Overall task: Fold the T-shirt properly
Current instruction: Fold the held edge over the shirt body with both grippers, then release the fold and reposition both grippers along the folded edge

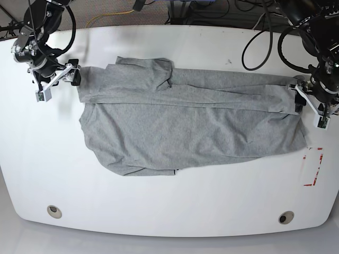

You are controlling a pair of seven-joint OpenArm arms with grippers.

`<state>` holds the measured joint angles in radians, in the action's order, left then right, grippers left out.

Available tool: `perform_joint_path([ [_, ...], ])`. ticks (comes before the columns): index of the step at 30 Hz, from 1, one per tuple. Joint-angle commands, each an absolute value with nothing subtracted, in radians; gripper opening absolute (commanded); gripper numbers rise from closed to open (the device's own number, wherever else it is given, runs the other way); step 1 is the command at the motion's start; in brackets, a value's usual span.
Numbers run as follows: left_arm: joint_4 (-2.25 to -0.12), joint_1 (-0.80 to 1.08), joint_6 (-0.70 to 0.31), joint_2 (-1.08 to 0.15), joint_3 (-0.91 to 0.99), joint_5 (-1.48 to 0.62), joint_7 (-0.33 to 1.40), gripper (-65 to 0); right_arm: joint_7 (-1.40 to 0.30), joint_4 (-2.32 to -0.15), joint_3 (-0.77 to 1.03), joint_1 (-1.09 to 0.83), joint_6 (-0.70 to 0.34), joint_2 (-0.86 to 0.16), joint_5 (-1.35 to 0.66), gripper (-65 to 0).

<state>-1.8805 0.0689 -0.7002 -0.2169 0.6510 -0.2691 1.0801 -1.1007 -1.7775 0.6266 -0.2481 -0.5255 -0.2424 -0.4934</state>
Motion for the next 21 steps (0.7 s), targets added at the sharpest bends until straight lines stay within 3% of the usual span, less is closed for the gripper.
perform_joint_path([
  [1, -1.900, 0.087, -0.698, -0.228, 0.682, -0.294, 1.061, -26.8, -1.082, -1.794, 0.631, -0.239, -0.567, -0.243, -0.449, -18.2],
  [11, -1.831, 0.113, -0.698, -0.229, 0.785, -0.252, 1.049, -27.1, -1.050, -1.679, 0.631, -0.183, -0.679, -0.205, -0.295, -18.2],
  [21, -1.756, 0.193, -0.698, -0.159, 0.679, -0.048, 0.757, -27.1, -1.055, -1.693, 0.630, -0.203, -0.690, -0.177, -0.295, -18.4],
])
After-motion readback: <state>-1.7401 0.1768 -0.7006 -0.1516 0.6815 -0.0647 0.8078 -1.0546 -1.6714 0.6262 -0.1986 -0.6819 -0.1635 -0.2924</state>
